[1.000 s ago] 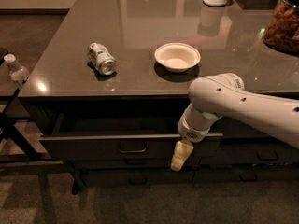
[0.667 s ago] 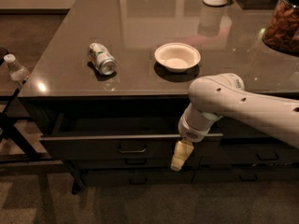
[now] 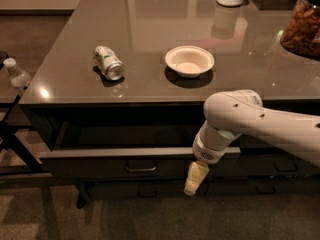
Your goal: Open top drawer
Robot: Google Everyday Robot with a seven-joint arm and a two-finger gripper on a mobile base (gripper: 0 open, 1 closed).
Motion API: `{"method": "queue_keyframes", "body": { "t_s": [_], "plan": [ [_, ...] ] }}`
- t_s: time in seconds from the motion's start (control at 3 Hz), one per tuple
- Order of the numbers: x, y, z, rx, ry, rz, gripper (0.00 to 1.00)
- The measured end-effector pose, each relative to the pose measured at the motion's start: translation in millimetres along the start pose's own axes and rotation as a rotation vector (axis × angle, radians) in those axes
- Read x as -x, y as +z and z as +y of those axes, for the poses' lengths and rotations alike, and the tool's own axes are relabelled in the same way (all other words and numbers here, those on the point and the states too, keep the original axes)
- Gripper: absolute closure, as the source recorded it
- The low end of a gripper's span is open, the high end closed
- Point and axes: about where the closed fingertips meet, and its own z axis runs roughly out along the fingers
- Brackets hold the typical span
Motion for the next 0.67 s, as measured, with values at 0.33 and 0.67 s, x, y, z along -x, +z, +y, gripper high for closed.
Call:
{"method": "queue_keyframes", "body": {
  "t_s": [0.33,0.67],
  "plan": [
    [-20,-3,32,0.050,0.034,0.002,0.00],
    [-55,-45,84,0.065,0.087,-0.021,0.00]
  ]
}}
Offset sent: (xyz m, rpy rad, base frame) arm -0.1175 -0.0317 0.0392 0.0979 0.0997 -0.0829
